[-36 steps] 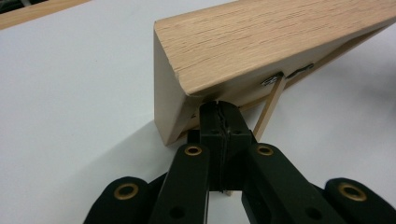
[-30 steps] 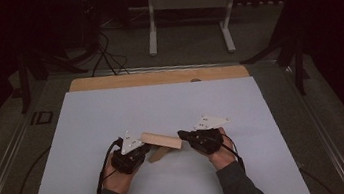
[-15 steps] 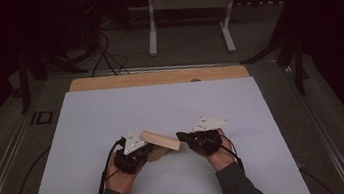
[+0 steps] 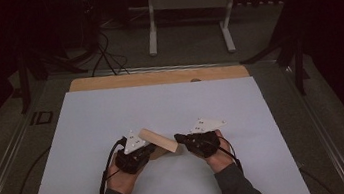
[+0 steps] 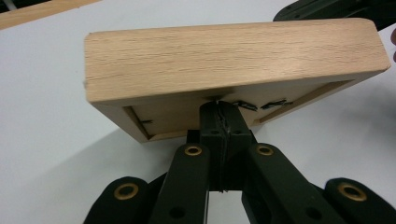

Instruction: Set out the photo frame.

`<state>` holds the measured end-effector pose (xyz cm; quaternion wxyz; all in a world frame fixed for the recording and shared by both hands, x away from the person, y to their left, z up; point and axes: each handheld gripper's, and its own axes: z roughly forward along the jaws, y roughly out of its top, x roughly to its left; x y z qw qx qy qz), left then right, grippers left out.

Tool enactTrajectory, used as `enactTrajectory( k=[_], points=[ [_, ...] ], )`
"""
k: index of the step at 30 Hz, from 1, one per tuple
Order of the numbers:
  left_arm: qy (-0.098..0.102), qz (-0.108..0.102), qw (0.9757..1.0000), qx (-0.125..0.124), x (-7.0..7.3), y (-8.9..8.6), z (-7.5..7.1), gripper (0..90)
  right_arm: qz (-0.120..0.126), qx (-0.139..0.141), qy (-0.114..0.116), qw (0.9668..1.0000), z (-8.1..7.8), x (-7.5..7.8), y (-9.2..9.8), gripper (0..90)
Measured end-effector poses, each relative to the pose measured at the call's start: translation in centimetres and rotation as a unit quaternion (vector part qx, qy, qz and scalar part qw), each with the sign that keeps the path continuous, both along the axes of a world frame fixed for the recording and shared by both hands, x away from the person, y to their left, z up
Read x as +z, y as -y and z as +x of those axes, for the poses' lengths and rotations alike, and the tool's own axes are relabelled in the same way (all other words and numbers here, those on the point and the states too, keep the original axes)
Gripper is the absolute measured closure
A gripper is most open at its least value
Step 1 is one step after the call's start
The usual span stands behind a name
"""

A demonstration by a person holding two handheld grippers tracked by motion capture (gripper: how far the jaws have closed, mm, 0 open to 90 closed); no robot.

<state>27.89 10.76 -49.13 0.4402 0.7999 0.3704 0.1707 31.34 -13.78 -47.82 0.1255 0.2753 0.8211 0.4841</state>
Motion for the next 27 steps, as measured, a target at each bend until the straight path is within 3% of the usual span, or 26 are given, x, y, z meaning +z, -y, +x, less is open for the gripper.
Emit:
enactTrajectory(
  k=[27],
  points=[
    [-0.002, 0.006, 0.9997, -0.023, 0.0, 1.3, -0.6, 89.5, -0.001, 0.006, 0.001, 1.0000, -0.3, 0.1, -0.4, 89.8]
  ],
)
